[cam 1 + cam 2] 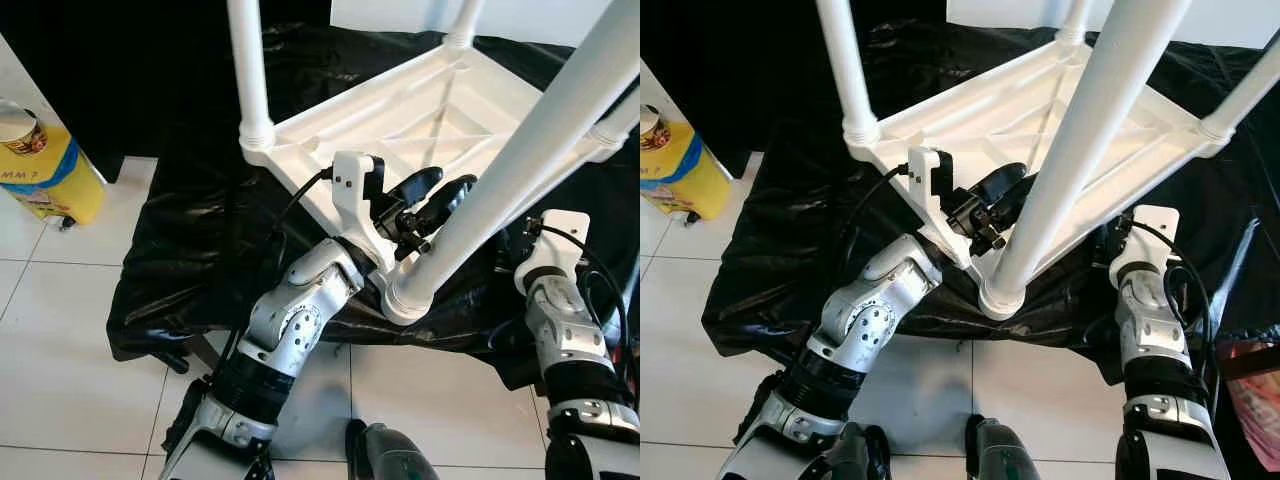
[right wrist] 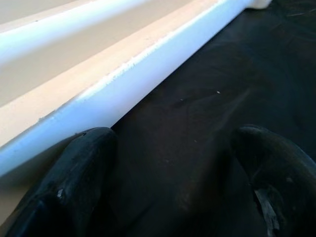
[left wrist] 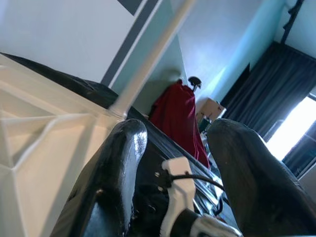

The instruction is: Building children table

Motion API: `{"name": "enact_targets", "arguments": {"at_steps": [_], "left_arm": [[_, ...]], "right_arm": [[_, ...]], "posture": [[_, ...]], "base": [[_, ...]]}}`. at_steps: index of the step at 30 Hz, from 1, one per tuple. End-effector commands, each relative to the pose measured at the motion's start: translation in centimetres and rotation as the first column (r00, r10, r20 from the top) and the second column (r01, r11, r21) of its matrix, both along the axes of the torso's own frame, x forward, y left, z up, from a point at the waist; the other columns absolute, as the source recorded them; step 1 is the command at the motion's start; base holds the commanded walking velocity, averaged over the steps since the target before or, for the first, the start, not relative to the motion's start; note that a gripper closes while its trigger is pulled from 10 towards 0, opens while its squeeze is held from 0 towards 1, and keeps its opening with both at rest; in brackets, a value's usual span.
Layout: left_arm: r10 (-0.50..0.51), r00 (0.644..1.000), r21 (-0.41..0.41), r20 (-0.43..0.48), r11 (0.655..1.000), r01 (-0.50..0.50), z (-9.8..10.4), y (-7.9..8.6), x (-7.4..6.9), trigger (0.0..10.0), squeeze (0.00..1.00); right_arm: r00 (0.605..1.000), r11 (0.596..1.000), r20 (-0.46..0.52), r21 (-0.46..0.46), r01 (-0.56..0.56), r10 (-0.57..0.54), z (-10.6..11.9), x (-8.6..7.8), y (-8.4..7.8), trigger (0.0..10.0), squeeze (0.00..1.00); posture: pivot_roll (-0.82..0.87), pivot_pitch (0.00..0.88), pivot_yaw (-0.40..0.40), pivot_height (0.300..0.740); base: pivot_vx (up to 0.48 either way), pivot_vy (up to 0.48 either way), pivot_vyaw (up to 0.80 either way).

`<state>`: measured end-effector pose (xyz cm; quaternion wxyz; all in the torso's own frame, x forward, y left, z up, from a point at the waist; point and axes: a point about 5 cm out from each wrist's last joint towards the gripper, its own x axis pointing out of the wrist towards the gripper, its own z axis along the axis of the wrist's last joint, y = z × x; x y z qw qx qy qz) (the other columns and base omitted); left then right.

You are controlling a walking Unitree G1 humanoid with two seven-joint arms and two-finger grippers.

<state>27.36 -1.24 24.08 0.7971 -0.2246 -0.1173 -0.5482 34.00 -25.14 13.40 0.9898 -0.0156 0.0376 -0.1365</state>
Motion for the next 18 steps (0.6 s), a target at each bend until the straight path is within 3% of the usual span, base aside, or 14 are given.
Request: {"name": "enact_targets", "arguments": {"at_steps": [1,3,6,8,12,18], "left_arm": [[-0.439,0.87,0.034,0.225,0.896,0.443,0.8,-1.9,-4.0,10.0,0.0],[-0.44,0.869,0.035,0.227,0.895,0.444,1.0,-1.9,-4.6,10.0,0.0],[-0.442,0.868,0.036,0.227,0.894,0.446,1.0,-1.9,-4.8,10.0,0.0],[-0.452,0.864,0.055,0.223,0.89,0.452,1.0,-2.0,-4.9,10.0,0.0],[-0.461,0.859,0.064,0.223,0.886,0.459,1.1,-1.9,-5.1,10.0,0.0],[-0.437,0.874,0.105,0.213,0.899,0.425,0.7,-2.2,-4.6,10.0,0.0]], "right_arm": [[0.992,0.993,0.049,0.007,-0.118,0.118,0.8,1.0,2.2,10.0,0.0],[0.983,0.984,0.053,0.014,-0.177,0.176,1.0,1.6,3.3,10.0,0.0],[0.979,0.98,0.052,0.017,-0.197,0.196,1.0,1.8,3.7,10.0,0.0],[0.966,0.967,0.061,0.015,-0.253,0.252,1.0,2.1,5.1,10.0,0.0],[0.956,0.958,0.066,0.011,-0.287,0.286,1.0,2.2,5.9,10.0,0.0],[0.972,0.977,0.09,-0.023,-0.214,0.215,1.1,1.9,4.6,10.0,0.0]], "posture": [[-0.03,0.142,-0.092,0.74],[-0.03,0.136,-0.092,0.74],[-0.03,0.136,-0.092,0.74],[-0.03,0.133,-0.086,0.74],[-0.03,0.131,-0.081,0.74],[-0.05,0.121,-0.063,0.74]], "base": [[0.0,0.0,0.0],[0.0,0.0,0.0],[0.0,0.0,0.0],[0.0,0.0,0.0],[0.0,0.0,0.0],[0.0,0.0,0.0]]}}
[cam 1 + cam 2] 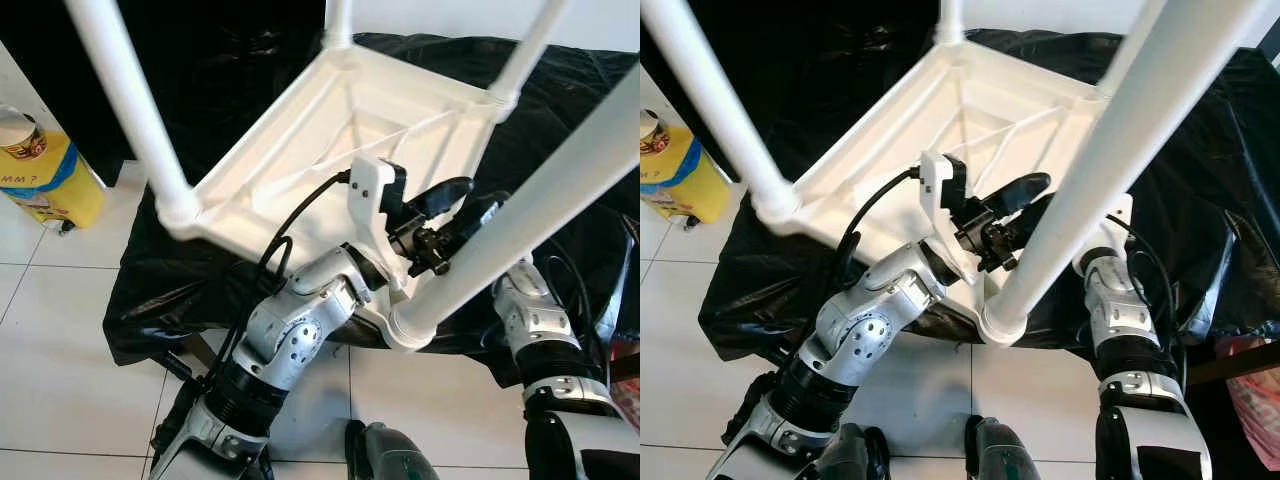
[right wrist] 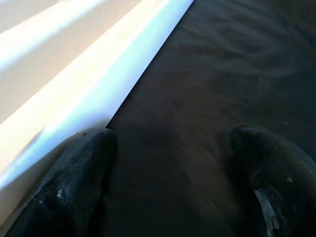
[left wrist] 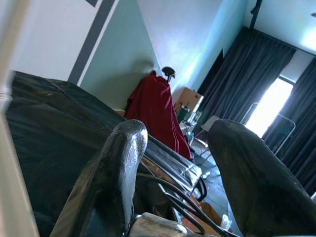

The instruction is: Building children table

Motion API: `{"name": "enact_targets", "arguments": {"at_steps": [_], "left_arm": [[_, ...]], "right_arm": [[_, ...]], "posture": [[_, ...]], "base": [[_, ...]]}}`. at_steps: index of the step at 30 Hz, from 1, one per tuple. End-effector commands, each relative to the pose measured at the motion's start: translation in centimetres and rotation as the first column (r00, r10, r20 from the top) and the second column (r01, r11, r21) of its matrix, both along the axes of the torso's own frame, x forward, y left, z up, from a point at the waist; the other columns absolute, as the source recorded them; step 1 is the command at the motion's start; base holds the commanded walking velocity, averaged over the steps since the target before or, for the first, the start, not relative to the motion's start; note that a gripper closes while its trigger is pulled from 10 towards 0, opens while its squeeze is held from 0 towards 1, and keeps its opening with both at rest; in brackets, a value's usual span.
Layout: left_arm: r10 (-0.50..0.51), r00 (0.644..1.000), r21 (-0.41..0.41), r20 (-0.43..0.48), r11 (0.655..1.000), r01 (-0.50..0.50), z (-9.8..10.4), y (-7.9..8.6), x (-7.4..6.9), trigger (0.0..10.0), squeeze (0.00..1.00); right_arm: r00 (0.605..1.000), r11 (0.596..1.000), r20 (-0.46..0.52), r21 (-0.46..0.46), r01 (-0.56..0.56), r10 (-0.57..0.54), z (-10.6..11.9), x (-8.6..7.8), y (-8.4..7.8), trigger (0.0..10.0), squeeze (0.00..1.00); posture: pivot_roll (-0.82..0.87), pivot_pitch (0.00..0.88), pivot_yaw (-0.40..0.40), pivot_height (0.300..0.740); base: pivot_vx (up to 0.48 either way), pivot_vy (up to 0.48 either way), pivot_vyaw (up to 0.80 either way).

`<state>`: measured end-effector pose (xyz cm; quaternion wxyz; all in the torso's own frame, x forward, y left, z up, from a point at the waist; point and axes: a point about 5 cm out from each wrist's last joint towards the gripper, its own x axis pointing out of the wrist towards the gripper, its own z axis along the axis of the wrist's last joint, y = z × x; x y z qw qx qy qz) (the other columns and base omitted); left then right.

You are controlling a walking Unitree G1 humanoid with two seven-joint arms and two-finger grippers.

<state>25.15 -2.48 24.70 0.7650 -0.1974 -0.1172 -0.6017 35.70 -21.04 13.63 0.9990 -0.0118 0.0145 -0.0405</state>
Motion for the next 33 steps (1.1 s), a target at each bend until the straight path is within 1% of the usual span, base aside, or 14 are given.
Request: {"name": "enact_targets", "arguments": {"at_steps": [1,4,7,12,17,18,23,24,27,29,30,31,32,33], "left_arm": [[-0.332,0.929,0.043,0.162,0.943,0.33,0.0,-1.0,-2.4,10.0,0.0],[-0.238,0.958,0.093,0.162,0.97,0.225,-0.5,-0.8,-1.0,10.0,0.0],[-0.077,0.978,0.224,0.193,0.974,0.032,-1.8,0.5,1.7,10.0,0.0],[-0.01,0.968,0.309,0.249,0.949,-0.07,-2.7,2.0,2.7,10.0,0.0],[0.001,0.954,0.447,0.301,0.883,-0.142,-4.5,4.2,3.4,10.0,0.0],[-0.021,0.942,0.528,0.336,0.832,-0.17,-5.8,5.0,3.5,10.0,0.0],[-0.049,0.934,0.613,0.353,0.766,-0.192,-7.3,5.9,3.8,10.0,0.0],[-0.068,0.934,0.667,0.35,0.718,-0.198,-8.5,6.3,4.0,10.0,0.0],[-0.072,0.934,0.677,0.351,0.708,-0.2,-8.7,6.4,4.1,10.0,0.0],[-0.089,0.931,0.746,0.354,0.628,-0.224,-10.5,7.1,4.2,10.0,0.0],[-0.089,0.931,0.746,0.354,0.628,-0.224,-10.5,7.1,4.2,10.0,0.0],[-0.092,0.928,0.776,0.362,0.581,-0.246,-11.4,7.4,4.4,10.0,0.0],[-0.092,0.928,0.776,0.362,0.581,-0.246,-11.4,7.4,4.4,10.0,0.0],[-0.077,0.926,0.798,0.37,0.536,-0.275,-12.1,7.7,4.8,10.0,0.0]], "right_arm": [[0.999,1.0,0.049,-0.019,-0.022,0.023,0.8,0.2,0.5,10.0,0.0],[0.993,0.996,0.078,-0.029,0.09,-0.087,0.9,-0.5,-1.7,10.0,0.0],[0.97,0.976,0.125,-0.034,0.213,-0.208,1.0,-2.2,-4.3,10.0,0.0],[0.96,0.974,0.178,-0.028,0.226,-0.218,1.3,-3.4,-4.9,10.0,0.0],[0.95,0.978,0.239,-0.002,0.208,-0.202,1.8,-5.0,-4.8,10.0,0.0],[0.949,0.979,0.246,0.0,0.205,-0.199,1.7,-5.4,-4.9,10.0,0.0],[0.948,0.978,0.249,-0.002,0.207,-0.2,1.7,-5.6,-4.9,10.0,0.0],[0.947,0.978,0.251,-0.001,0.208,-0.201,1.8,-5.8,-5.0,10.0,0.0],[0.947,0.978,0.251,-0.001,0.209,-0.202,1.8,-5.9,-5.0,10.0,0.0],[0.944,0.976,0.255,0.005,0.216,-0.21,2.0,-6.0,-5.1,10.0,0.0],[0.944,0.976,0.255,0.005,0.216,-0.21,2.0,-6.0,-5.1,10.0,0.0],[0.943,0.976,0.256,0.009,0.218,-0.213,2.0,-6.0,-5.0,10.0,0.0],[0.943,0.976,0.256,0.009,0.218,-0.213,2.0,-6.0,-5.0,10.0,0.0],[0.942,0.975,0.257,0.013,0.22,-0.216,2.1,-6.0,-5.0,10.0,0.0]], "posture": [[-0.05,0.121,-0.063,0.74],[-0.07,0.115,-0.052,0.74],[-0.08,0.109,-0.036,0.74],[-0.08,0.105,-0.022,0.74],[-0.08,0.091,-0.006,0.74],[-0.08,0.082,-0.003,0.74],[-0.08,0.075,-0.002,0.74],[-0.08,0.071,0.0,0.74],[-0.08,0.071,0.0,0.74],[-0.08,0.056,0.006,0.74],[-0.08,0.056,0.006,0.74],[-0.08,0.054,0.01,0.74],[-0.08,0.054,0.01,0.74],[-0.08,0.052,0.015,0.74]], "base": [[0.0,0.0,0.0],[0.0,0.0,0.0],[0.0,0.0,0.0],[0.0,0.0,0.0],[0.0,0.0,0.0],[0.0,0.0,0.0],[0.0,0.0,0.0],[0.0,0.0,0.0],[0.0,0.0,0.0],[0.0,0.0,0.0],[0.0,0.0,0.0],[0.0,0.0,0.0],[0.0,0.0,0.0],[0.0,0.0,0.0]]}}
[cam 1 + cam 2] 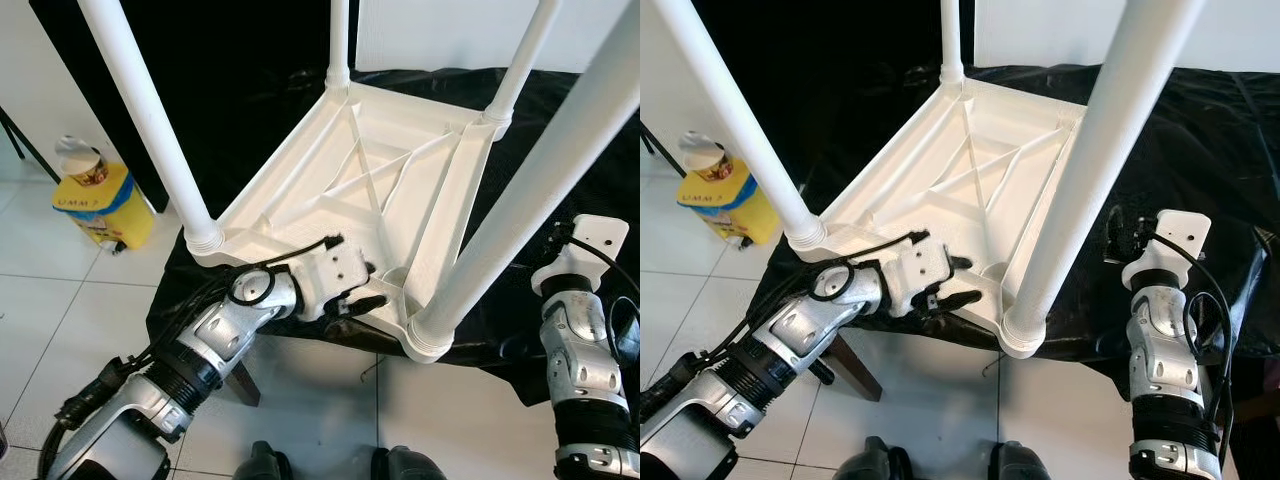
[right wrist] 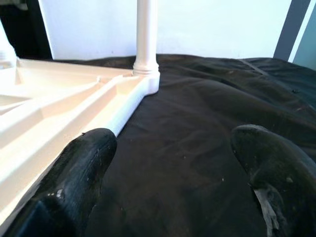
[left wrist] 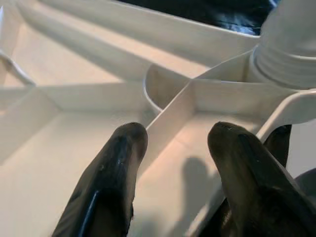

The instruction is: Building children table

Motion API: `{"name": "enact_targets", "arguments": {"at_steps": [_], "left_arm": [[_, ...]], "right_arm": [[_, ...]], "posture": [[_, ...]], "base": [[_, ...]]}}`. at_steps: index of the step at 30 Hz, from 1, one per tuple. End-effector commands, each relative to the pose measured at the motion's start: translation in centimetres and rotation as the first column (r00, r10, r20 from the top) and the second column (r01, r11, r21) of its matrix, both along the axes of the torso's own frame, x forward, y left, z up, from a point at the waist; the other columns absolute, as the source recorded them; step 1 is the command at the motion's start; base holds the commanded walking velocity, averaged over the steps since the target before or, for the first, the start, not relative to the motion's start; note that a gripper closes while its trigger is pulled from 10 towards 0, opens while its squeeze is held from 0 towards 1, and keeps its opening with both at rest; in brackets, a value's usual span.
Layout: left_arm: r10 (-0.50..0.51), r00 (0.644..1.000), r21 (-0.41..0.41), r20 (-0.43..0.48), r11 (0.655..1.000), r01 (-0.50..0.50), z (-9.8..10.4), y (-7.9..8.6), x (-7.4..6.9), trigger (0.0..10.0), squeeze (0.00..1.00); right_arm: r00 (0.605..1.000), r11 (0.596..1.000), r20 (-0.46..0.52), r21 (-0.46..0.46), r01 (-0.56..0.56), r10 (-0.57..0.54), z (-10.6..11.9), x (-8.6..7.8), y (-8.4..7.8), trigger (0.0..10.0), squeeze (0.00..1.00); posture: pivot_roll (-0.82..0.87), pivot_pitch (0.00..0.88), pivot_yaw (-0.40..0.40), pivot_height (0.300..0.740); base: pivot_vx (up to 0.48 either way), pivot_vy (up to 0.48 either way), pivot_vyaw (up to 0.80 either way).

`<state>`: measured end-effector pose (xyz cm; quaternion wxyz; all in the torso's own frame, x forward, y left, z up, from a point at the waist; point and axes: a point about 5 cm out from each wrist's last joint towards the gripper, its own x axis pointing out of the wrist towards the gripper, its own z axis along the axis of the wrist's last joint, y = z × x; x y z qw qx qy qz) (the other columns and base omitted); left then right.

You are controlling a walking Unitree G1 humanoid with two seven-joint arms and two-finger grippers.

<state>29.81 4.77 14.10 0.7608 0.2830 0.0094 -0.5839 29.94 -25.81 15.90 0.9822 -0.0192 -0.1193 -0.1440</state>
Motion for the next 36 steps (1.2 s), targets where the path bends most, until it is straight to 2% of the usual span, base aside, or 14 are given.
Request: {"name": "enact_targets", "arguments": {"at_steps": [1,7,15,17,19,21,23,25,26,27,31,32,35,36], "left_arm": [[0.089,0.995,0.112,0.038,0.989,-0.093,-1.9,0.6,0.8,10.0,0.0],[0.207,0.972,0.175,0.112,0.959,-0.225,-2.4,1.0,2.7,10.0,0.0],[0.267,0.952,0.184,0.149,0.939,-0.292,-2.2,0.8,3.9,10.0,0.0],[0.326,0.927,0.182,0.184,0.916,-0.358,-2.0,0.3,5.0,10.0,0.0],[0.342,0.919,0.183,0.197,0.908,-0.377,-2.0,0.1,5.2,10.0,0.0],[0.392,0.881,0.166,0.265,0.881,-0.443,-1.5,-0.4,6.1,10.0,0.0],[0.412,0.865,0.154,0.286,0.872,-0.465,-1.2,-0.6,6.4,10.0,0.0],[0.46,0.818,0.116,0.345,0.844,-0.523,-0.3,-0.9,7.1,10.0,0.0],[0.476,0.802,0.104,0.359,0.834,-0.542,0.0,-1.0,7.3,10.0,0.0],[0.476,0.802,0.104,0.359,0.834,-0.542,0.0,-1.0,7.3,10.0,0.0],[0.552,0.726,0.032,0.411,0.787,-0.616,1.2,-1.3,8.2,10.0,0.0],[0.552,0.726,0.032,0.411,0.787,-0.616,1.2,-1.3,8.2,10.0,0.0],[0.62,0.639,-0.057,0.456,0.737,-0.674,2.7,-1.6,8.9,10.0,0.0],[0.652,0.603,-0.088,0.46,0.709,-0.7,3.2,-1.6,9.1,10.0,0.0]], "right_arm": [[1.0,1.0,-0.005,0.021,0.016,-0.015,-0.2,-0.3,-0.2,10.0,0.0],[1.0,0.999,-0.002,0.032,0.017,-0.017,-0.2,-0.3,0.0,10.0,0.0],[1.0,0.999,0.001,0.036,0.017,-0.017,-0.2,-0.3,0.1,10.0,0.0],[1.0,0.999,0.003,0.038,0.015,-0.015,0.0,-0.3,0.3,10.0,0.0],[1.0,0.999,0.003,0.039,0.014,-0.014,0.0,-0.2,0.3,10.0,0.0],[1.0,0.999,0.005,0.039,0.008,-0.008,0.1,-0.2,0.5,10.0,0.0],[1.0,0.999,0.005,0.039,0.006,-0.006,0.1,-0.2,0.6,10.0,0.0],[1.0,0.999,0.004,0.041,0.001,-0.001,0.0,-0.2,0.7,10.0,0.0],[1.0,0.999,0.003,0.041,-0.001,0.001,0.0,-0.2,0.7,10.0,0.0],[1.0,0.999,0.003,0.041,-0.001,0.001,0.0,-0.2,0.7,10.0,0.0],[1.0,0.999,-0.001,0.039,-0.01,0.01,-0.2,-0.4,0.9,10.0,0.0],[1.0,0.999,-0.001,0.039,-0.01,0.01,-0.2,-0.4,0.9,10.0,0.0],[1.0,0.999,-0.012,0.035,-0.012,0.013,-0.5,-0.9,0.8,10.0,0.0],[1.0,0.999,-0.019,0.032,-0.013,0.014,-0.7,-1.1,0.8,10.0,0.0]], "posture": [[-0.08,0.052,0.016,0.74],[-0.09,0.048,0.02,0.74],[-0.09,0.044,0.023,0.74],[-0.1,0.038,0.025,0.74],[-0.1,0.038,0.025,0.74],[-0.11,0.03,0.025,0.74],[-0.11,0.029,0.025,0.74],[-0.11,0.022,0.024,0.74],[-0.11,0.022,0.024,0.74],[-0.11,0.022,0.024,0.74],[-0.11,0.015,0.027,0.74],[-0.11,0.015,0.027,0.74],[-0.11,0.013,0.027,0.74],[-0.11,0.012,0.028,0.74]], "base": [[0.0,0.0,0.0],[0.0,0.0,0.0],[0.0,0.0,0.0],[0.0,0.0,0.0],[0.0,0.0,0.0],[0.0,0.0,0.0],[0.0,0.0,0.0],[0.0,0.0,0.0],[0.0,0.0,0.0],[0.0,0.0,0.0],[0.0,0.0,0.0],[0.0,0.0,0.0],[0.0,0.0,0.0],[0.0,0.0,0.0]]}}
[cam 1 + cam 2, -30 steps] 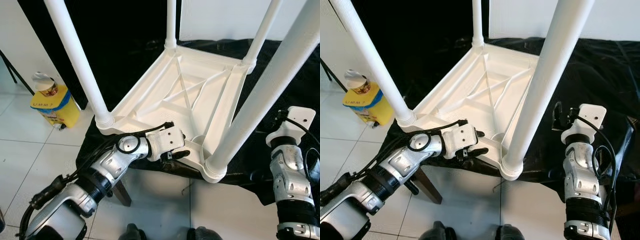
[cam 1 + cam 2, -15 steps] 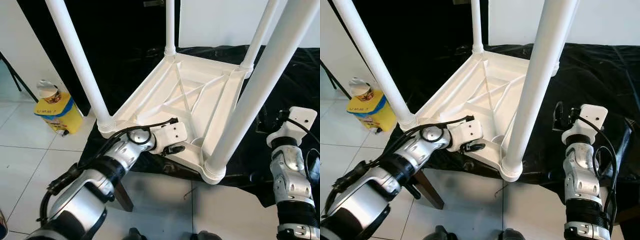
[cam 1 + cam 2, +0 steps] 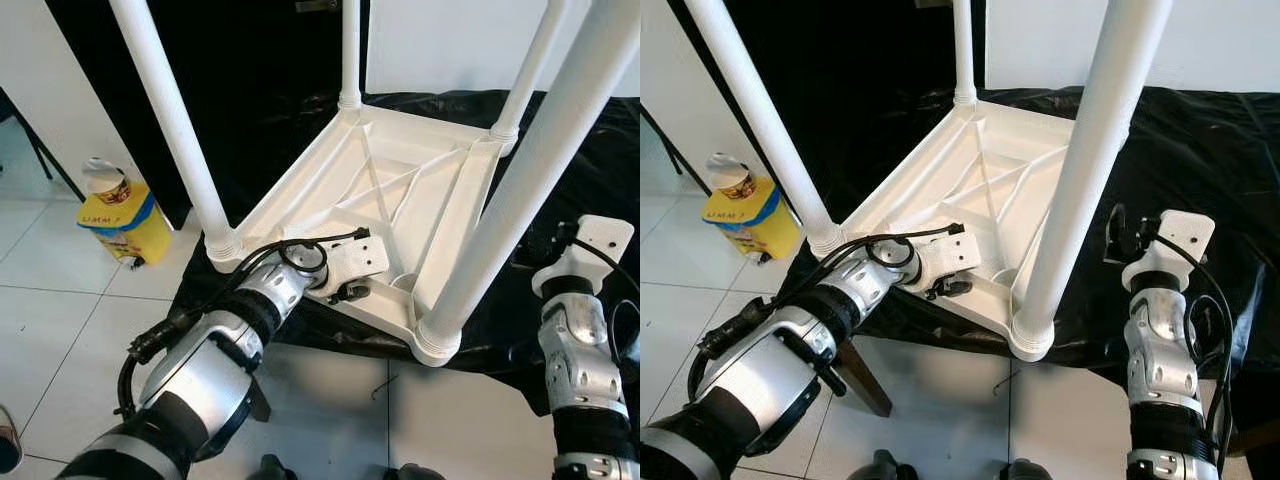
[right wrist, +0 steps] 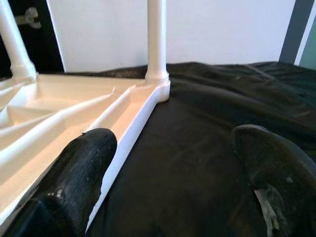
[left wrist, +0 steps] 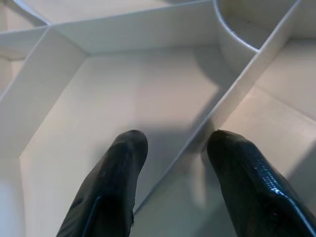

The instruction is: Building children table

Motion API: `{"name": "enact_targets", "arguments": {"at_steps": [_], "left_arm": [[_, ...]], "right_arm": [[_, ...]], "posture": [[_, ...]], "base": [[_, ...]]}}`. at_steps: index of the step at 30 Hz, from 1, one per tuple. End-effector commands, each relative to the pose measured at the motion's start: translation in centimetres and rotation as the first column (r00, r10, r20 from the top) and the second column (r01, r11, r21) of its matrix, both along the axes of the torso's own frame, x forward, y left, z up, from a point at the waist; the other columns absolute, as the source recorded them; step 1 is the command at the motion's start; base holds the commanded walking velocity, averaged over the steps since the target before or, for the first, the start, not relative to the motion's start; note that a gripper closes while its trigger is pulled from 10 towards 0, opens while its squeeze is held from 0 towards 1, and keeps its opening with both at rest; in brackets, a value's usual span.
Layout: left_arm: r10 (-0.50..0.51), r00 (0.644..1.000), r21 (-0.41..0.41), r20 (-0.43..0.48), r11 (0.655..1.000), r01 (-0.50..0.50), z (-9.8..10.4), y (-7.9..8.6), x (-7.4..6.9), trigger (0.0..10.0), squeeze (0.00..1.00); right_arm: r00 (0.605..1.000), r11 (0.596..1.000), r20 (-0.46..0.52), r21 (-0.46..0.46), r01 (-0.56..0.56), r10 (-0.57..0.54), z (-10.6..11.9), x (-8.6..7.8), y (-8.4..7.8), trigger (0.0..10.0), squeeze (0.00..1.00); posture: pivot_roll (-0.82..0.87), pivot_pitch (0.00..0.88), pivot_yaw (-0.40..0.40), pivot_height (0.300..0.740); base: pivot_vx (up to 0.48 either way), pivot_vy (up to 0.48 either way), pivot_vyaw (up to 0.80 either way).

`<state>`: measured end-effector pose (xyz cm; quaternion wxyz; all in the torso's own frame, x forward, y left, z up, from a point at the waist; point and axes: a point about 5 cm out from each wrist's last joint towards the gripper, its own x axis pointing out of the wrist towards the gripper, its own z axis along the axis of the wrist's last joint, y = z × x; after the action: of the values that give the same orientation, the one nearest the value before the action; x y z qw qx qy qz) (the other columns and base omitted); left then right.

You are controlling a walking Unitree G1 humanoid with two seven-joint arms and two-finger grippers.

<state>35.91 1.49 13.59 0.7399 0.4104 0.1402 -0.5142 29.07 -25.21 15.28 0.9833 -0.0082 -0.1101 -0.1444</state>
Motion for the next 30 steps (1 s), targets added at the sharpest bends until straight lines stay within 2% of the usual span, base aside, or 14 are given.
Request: {"name": "enact_targets", "arguments": {"at_steps": [1,3,7,8,11,13,14,15,16,17,19,21,23,30], "left_arm": [[0.551,0.665,-0.338,0.504,0.834,-0.435,4.0,1.7,3.2,10.0,0.0],[0.597,0.63,-0.375,0.496,0.802,-0.465,4.6,1.6,3.4,10.0,0.0],[0.637,0.613,-0.405,0.468,0.771,-0.492,5.0,1.5,3.6,10.0,0.0],[0.665,0.576,-0.43,0.476,0.747,-0.507,5.8,1.2,3.8,10.0,0.0],[0.671,0.562,-0.443,0.483,0.741,-0.504,6.2,0.9,3.9,10.0,0.0],[0.669,0.599,-0.478,0.439,0.739,-0.475,6.5,0.4,3.8,10.0,0.0],[0.669,0.599,-0.478,0.439,0.739,-0.475,6.5,0.4,3.8,10.0,0.0],[0.662,0.623,-0.492,0.416,0.74,-0.459,6.5,0.2,3.7,10.0,0.0],[0.632,0.674,-0.508,0.383,0.753,-0.418,6.3,-0.2,3.4,10.0,0.0],[0.632,0.674,-0.508,0.383,0.753,-0.418,6.3,-0.2,3.4,10.0,0.0],[0.58,0.737,-0.529,0.347,0.77,-0.357,6.0,-0.5,3.0,10.0,0.0],[0.506,0.807,-0.549,0.306,0.786,-0.285,5.4,-0.4,2.5,10.0,0.0],[0.448,0.849,-0.551,0.282,0.799,-0.239,4.7,0.0,2.1,10.0,0.0],[0.408,0.872,-0.549,0.269,0.809,-0.21,4.2,0.7,1.7,10.0,0.0]], "right_arm": [[1.0,1.0,-0.008,0.006,-0.012,0.012,-0.2,-0.3,0.2,10.0,0.0],[1.0,1.0,-0.017,0.005,-0.016,0.016,-0.4,-0.6,0.2,10.0,0.0],[0.999,1.0,-0.023,0.003,-0.021,0.022,-0.6,-0.8,0.3,10.0,0.0],[0.999,1.0,-0.027,0.004,-0.027,0.028,-0.8,-1.0,0.4,10.0,0.0],[0.999,0.999,-0.029,0.004,-0.035,0.035,-0.9,-1.3,0.6,10.0,0.0],[0.997,0.998,-0.036,0.002,-0.062,0.062,-1.0,-1.7,0.7,10.0,0.0],[0.997,0.998,-0.036,0.002,-0.062,0.062,-1.0,-1.7,0.7,10.0,0.0],[0.996,0.997,-0.042,0.0,-0.083,0.083,-1.1,-2.0,0.8,10.0,0.0],[0.989,0.991,-0.056,-0.007,-0.134,0.134,-1.4,-2.7,1.0,10.0,0.0],[0.989,0.991,-0.056,-0.007,-0.134,0.134,-1.4,-2.7,1.0,10.0,0.0],[0.974,0.977,-0.082,-0.015,-0.213,0.211,-1.9,-3.7,1.3,10.0,0.0],[0.941,0.947,-0.131,-0.037,-0.319,0.312,-2.4,-5.3,1.3,10.0,0.0],[0.913,0.922,-0.172,-0.046,-0.384,0.371,-2.7,-6.6,0.9,10.0,0.0],[0.894,0.907,-0.207,-0.062,-0.417,0.397,-2.6,-7.4,0.2,10.0,0.0]], "posture": [[-0.11,0.012,0.028,0.74],[-0.12,0.01,0.03,0.74],[-0.12,0.009,0.03,0.74],[-0.13,0.008,0.036,0.74],[-0.14,0.008,0.038,0.74],[-0.14,0.01,0.042,0.74],[-0.14,0.01,0.042,0.74],[-0.14,0.011,0.042,0.74],[-0.15,0.013,0.042,0.74],[-0.15,0.013,0.042,0.74],[-0.15,0.014,0.042,0.74],[-0.15,0.018,0.044,0.74],[-0.15,0.02,0.046,0.74],[-0.15,0.023,0.051,0.74]], "base": [[0.0,0.0,0.0],[0.0,0.0,0.0],[0.0,0.0,0.0],[0.0,0.0,0.0],[0.0,0.0,0.0],[0.0,0.0,0.0],[0.0,0.0,0.0],[0.0,0.0,0.0],[0.0,0.0,0.0],[0.0,0.0,0.0],[0.0,0.0,0.0],[0.0,0.0,0.0],[0.0,0.0,0.0],[0.0,0.0,0.0]]}}
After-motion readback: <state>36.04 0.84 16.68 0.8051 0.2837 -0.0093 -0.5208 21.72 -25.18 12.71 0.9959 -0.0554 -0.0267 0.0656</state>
